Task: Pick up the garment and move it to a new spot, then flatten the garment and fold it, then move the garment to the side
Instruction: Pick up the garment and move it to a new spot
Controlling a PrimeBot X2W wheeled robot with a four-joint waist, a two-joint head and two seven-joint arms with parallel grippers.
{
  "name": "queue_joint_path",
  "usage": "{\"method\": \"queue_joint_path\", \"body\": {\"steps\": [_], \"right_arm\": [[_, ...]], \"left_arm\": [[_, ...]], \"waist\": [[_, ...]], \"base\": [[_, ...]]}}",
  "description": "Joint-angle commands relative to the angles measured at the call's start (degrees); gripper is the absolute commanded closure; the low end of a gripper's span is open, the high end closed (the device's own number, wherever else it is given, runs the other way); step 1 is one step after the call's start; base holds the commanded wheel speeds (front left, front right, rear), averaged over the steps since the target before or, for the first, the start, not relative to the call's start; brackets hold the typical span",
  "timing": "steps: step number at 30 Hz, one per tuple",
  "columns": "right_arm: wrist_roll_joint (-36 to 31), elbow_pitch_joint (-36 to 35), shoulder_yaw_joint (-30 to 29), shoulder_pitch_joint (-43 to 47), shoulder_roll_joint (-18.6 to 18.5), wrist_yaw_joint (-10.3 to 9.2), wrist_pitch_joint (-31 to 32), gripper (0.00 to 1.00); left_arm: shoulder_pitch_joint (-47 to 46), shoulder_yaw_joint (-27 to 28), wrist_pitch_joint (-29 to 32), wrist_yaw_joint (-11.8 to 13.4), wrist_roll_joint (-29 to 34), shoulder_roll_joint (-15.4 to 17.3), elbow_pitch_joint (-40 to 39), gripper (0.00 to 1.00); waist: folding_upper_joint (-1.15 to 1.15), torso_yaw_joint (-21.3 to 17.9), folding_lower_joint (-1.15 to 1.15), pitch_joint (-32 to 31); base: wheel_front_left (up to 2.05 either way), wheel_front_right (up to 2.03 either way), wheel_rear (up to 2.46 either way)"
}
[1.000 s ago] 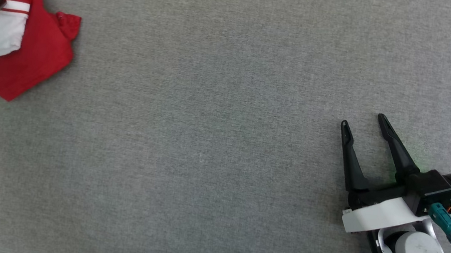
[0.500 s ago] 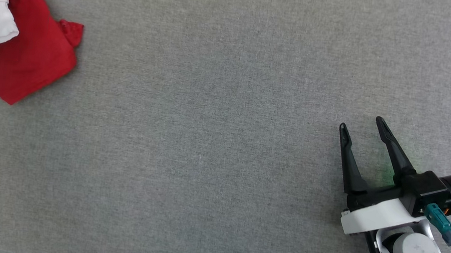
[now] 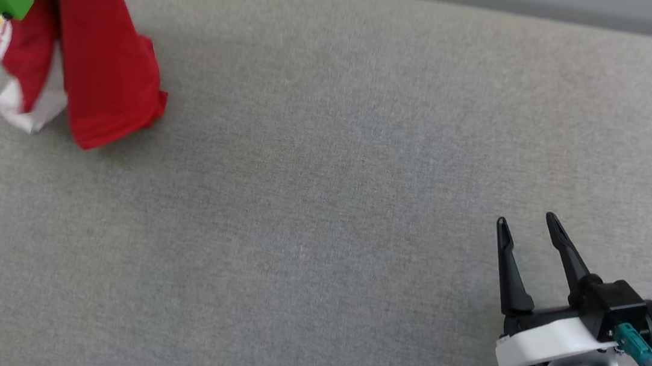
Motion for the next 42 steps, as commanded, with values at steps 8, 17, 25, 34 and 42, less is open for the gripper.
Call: {"method": "queue_joint_path", "body": {"steps": [8, 17, 25, 34, 42], "right_arm": [[2.79, 0.9, -2.09, 2.32, 0.44, -0.05, -0.13, 0.0], [5.42, 1.48, -3.68, 3.32, 0.46, -0.05, -0.13, 0.0], [6.36, 1.62, -4.34, 3.22, 0.46, -0.05, -0.13, 0.0], [6.89, 1.36, -5.0, 4.09, 0.46, -0.05, -0.13, 0.0], [6.19, 1.3, -5.14, 4.0, 0.46, -0.05, -0.13, 0.0]], "left_arm": [[-7.59, -7.82, -0.59, -0.17, -0.37, -4.2, -4.63, 1.0], [-13.8, -15.74, -3.01, -0.17, -1.39, -11.53, -0.03, 1.0], [-16.3, -21.12, -7.72, -0.17, -4.58, -17.28, 7.16, 1.0], [-13.1, -29.59, -14.86, -0.17, -9.06, -17.25, 8.55, 1.0], [2.11, -39.22, -14.33, -0.17, -14.86, -10.05, 7.35, 1.0]], "waist": [[-0.01, -5.5, 0.0, -10.08], [-0.01, -15.41, 0.0, -12.11], [-0.01, -22.03, 0.0, -11.42], [-0.01, -21.86, 0.0, -10.68], [-0.01, -17.29, 0.0, -10.17]], "base": [[0.0, 0.0, 0.0], [0.0, 0.0, 0.0], [0.0, 0.0, 0.0], [0.0, 0.0, 0.0], [0.0, 0.0, 0.0]]}}
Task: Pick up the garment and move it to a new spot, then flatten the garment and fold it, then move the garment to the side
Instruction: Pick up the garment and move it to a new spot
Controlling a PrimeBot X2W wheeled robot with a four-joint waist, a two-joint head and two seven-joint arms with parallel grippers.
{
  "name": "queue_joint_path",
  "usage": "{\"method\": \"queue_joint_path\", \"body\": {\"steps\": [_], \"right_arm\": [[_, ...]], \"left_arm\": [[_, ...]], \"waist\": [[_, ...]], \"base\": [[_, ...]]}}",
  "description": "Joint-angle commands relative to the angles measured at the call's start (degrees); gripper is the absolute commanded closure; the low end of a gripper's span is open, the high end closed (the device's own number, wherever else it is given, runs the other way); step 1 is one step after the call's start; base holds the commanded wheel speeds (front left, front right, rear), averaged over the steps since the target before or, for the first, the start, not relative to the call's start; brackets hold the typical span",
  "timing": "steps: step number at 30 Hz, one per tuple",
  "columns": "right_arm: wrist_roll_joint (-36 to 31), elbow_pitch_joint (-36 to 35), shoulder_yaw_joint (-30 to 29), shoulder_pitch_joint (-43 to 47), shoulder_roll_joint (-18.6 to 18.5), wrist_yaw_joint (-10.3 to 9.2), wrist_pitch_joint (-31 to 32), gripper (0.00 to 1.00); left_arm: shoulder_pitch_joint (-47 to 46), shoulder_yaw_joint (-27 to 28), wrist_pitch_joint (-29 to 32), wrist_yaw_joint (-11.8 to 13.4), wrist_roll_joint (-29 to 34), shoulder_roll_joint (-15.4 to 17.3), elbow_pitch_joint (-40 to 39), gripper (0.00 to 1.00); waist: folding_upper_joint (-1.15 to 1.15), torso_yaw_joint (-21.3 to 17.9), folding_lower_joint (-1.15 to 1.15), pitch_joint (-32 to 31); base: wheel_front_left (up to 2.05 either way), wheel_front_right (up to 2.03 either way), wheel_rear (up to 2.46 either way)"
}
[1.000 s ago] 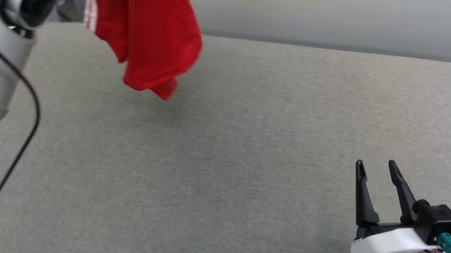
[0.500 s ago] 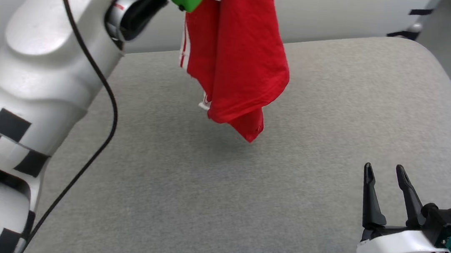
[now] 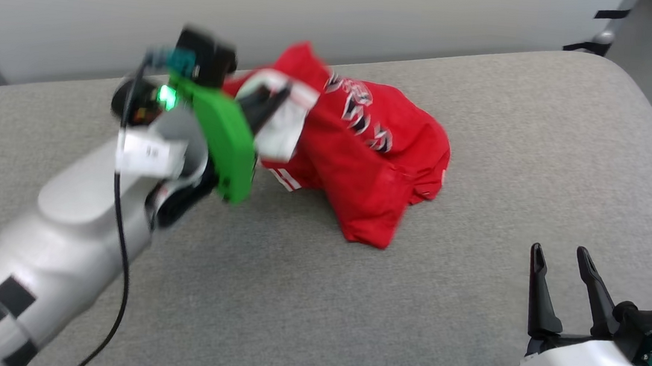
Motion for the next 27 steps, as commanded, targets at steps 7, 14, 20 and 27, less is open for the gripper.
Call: {"method": "queue_joint_path", "body": {"steps": [7, 14, 20, 27], "right_arm": [[-1.14, -0.06, -0.08, -0.96, -0.12, -0.04, -0.12, 0.0], [-1.58, 0.7, 0.3, -2.04, -0.12, -0.04, -0.12, 0.0], [-2.0, 1.41, -0.17, -2.17, -0.12, -0.04, -0.12, 0.0], [-2.37, 1.88, -1.34, -0.93, -0.12, -0.04, -0.12, 0.0]], "left_arm": [[8.19, -8.01, 2.28, -0.16, -3.54, 7.13, -2.61, 1.0], [8.71, -13.37, 4.04, -0.16, -3.2, 10.67, -3.34, 0.87], [7.76, -14.32, 1.24, -0.16, -2.0, 10.49, -0.05, 0.0], [6.13, -13.07, -6.89, -0.16, -3.02, 8.81, 4.57, 0.0]], "waist": [[0.0, 5.73, 0.0, 2.2], [0.0, 8.14, 0.0, 3.04], [0.0, 9.78, 0.0, 1.91], [0.0, 12.4, 0.0, -1.34]], "base": [[0.0, 0.0, 0.0], [0.0, 0.0, 0.0], [0.0, 0.0, 0.0], [0.0, 0.0, 0.0]]}}
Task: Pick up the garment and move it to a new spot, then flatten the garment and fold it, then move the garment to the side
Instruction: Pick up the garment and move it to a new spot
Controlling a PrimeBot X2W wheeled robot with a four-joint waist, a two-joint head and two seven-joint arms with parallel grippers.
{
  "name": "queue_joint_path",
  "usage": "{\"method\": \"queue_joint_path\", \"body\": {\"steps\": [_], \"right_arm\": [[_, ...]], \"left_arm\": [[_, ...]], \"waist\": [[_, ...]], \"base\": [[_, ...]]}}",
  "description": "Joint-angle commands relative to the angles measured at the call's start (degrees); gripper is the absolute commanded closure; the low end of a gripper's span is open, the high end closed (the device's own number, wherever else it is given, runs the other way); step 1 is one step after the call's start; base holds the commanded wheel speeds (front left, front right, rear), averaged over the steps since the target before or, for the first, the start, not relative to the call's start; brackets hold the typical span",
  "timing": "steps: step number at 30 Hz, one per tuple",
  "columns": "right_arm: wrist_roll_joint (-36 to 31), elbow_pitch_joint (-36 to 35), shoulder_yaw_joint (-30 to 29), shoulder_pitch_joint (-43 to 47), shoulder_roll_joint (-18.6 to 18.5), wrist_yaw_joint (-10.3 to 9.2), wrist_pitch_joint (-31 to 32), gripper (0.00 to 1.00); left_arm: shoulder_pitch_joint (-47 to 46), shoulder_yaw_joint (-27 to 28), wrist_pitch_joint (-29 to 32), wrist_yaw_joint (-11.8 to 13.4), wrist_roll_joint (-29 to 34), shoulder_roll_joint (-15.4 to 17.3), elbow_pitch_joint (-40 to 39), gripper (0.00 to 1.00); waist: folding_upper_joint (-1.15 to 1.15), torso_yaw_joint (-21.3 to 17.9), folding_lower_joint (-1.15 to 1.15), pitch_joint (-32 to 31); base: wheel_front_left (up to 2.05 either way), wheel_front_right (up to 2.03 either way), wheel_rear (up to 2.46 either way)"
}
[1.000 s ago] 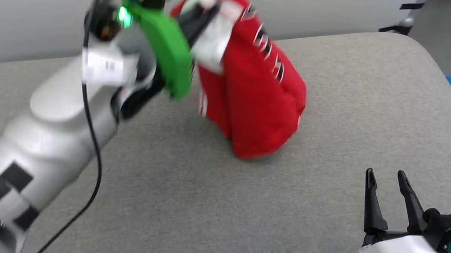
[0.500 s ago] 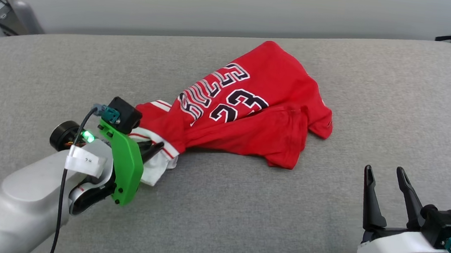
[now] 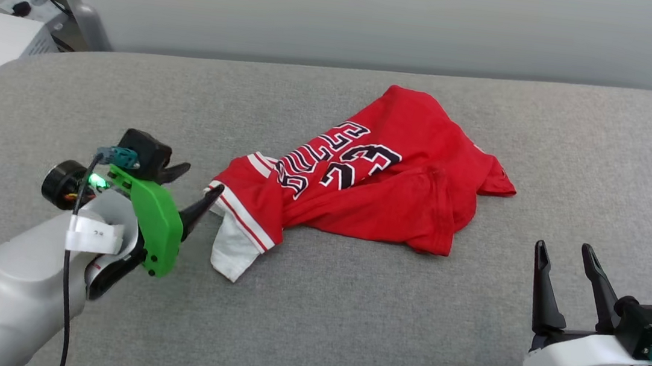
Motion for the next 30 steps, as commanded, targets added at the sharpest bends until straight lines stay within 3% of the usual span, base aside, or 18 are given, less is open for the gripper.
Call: {"method": "queue_joint_path", "body": {"steps": [1, 3, 6, 11, 15, 21, 26, 30], "right_arm": [[-0.26, 0.13, -0.33, 0.72, -0.12, -0.05, -0.13, 0.0], [-0.43, 0.05, -0.92, 1.43, -0.12, -0.05, -0.13, 0.0], [-1.74, -1.07, -2.82, 3.61, -0.12, -0.05, -0.13, 0.0], [-3.05, -2.94, -4.48, 5.41, -0.12, -0.05, -0.13, 0.0], [-3.97, -4.27, -4.8, 6.42, -0.12, -0.05, -0.13, 0.0], [-4.25, -5.46, -5.17, 8.09, -0.12, -0.05, -0.13, 0.0], [-4.47, -5.56, -4.93, 9.07, -0.12, -0.05, -0.13, 0.0], [-5.44, -5.62, -4.53, 9.88, -0.52, -0.05, -0.13, 0.0]], "left_arm": [[-0.92, 0.87, -2.19, -0.13, -0.87, -0.79, 0.67, 0.0], [-0.52, 2.72, -5.47, 0.57, -1.65, -1.85, 1.3, 0.0], [2.96, 9.05, -8.66, 3.92, -1.28, -3.95, -1.5, 0.0], [13.21, 26.01, -8.75, 10.17, 6.39, -5.44, -13.27, 0.0], [25.18, 38.59, -8.76, 13.0, 12.47, -8.54, -22.4, 0.0], [39.48, 49.1, -8.77, 12.49, 21.87, -14.12, -29.82, 0.0], [46.37, 52.2, -8.77, 11.5, 28.26, -17.49, -29.89, 0.0], [47.96, 53.63, -8.77, 8.93, 31.29, -19.7, -29.16, 0.0]], "waist": [[0.0, 1.74, 0.0, -1.99], [0.0, 2.67, 0.0, -3.22], [0.0, 5.27, 0.0, -5.72], [0.0, 7.27, 0.0, -6.79], [0.0, 8.13, 0.0, -7.23], [0.0, 9.23, 0.0, -7.86], [0.0, 9.36, 0.0, -8.4], [0.0, 10.45, 0.0, -7.94]], "base": [[0.0, 0.0, 0.0], [0.0, 0.0, 0.0], [0.0, 0.0, 0.0], [0.0, 0.0, 0.0], [0.0, 0.0, 0.0], [0.0, 0.0, 0.0], [0.0, 0.0, 0.0], [0.0, 0.0, 0.0]]}}
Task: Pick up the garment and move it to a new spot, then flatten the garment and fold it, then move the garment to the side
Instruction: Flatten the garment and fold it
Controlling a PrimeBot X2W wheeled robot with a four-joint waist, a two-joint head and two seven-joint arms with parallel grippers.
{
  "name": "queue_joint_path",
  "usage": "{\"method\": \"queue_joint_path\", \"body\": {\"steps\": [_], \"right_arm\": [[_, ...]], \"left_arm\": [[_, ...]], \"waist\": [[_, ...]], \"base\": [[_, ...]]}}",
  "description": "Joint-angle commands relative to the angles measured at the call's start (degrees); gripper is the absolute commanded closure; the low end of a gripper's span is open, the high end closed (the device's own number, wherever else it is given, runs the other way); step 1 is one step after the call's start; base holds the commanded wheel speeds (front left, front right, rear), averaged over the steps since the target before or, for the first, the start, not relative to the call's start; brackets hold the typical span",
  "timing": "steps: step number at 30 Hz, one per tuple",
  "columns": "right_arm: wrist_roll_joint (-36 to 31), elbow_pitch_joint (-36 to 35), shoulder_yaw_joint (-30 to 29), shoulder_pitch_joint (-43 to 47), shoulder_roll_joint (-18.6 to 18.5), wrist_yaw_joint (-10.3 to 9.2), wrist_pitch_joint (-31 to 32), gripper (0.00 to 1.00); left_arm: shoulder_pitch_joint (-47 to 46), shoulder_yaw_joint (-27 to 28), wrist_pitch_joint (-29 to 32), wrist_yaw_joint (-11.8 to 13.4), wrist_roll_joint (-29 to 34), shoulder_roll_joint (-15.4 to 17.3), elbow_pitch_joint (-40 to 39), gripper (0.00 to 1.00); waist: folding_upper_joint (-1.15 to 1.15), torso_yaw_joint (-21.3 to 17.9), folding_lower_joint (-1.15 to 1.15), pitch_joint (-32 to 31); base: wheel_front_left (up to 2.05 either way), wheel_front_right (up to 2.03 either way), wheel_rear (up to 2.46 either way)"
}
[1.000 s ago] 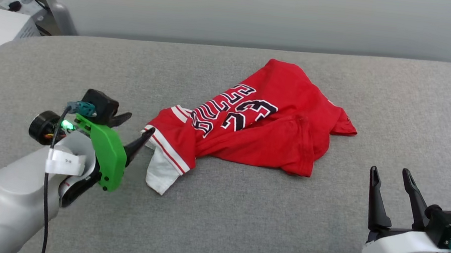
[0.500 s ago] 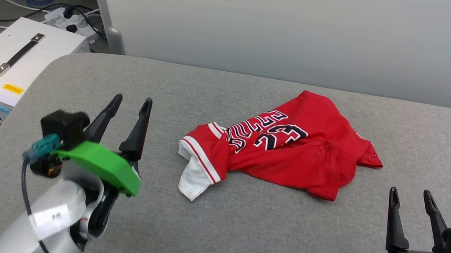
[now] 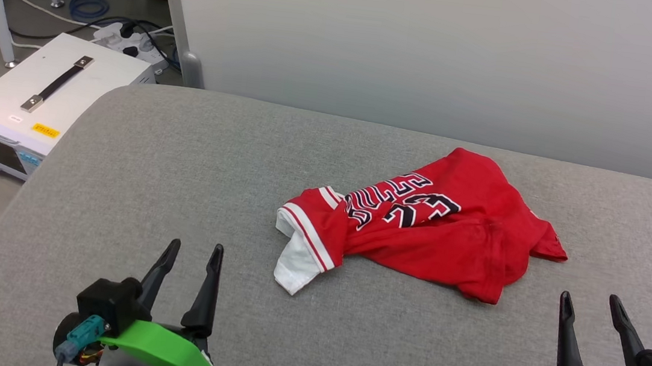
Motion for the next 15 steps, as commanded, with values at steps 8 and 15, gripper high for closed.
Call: {"method": "queue_joint_path", "body": {"steps": [8, 15], "right_arm": [[1.67, 1.62, 3.46, -2.86, -7.19, -0.04, 8.57, 0.0], [12.76, 1.65, 12.41, -11.55, -19.07, -0.04, 28.31, 0.0]], "left_arm": [[-1.98, 1.77, -0.33, -4.21, 4.63, -4.3, 2.21, 0.0], [-3.52, 4.03, -0.33, -6.54, 6.17, -7.61, 3.39, 0.0]], "waist": [[0.0, 4.15, 0.0, 2.52], [0.0, 8.02, 0.0, 6.81]], "base": [[0.0, 0.0, 0.0], [0.0, 0.0, 0.0]]}}
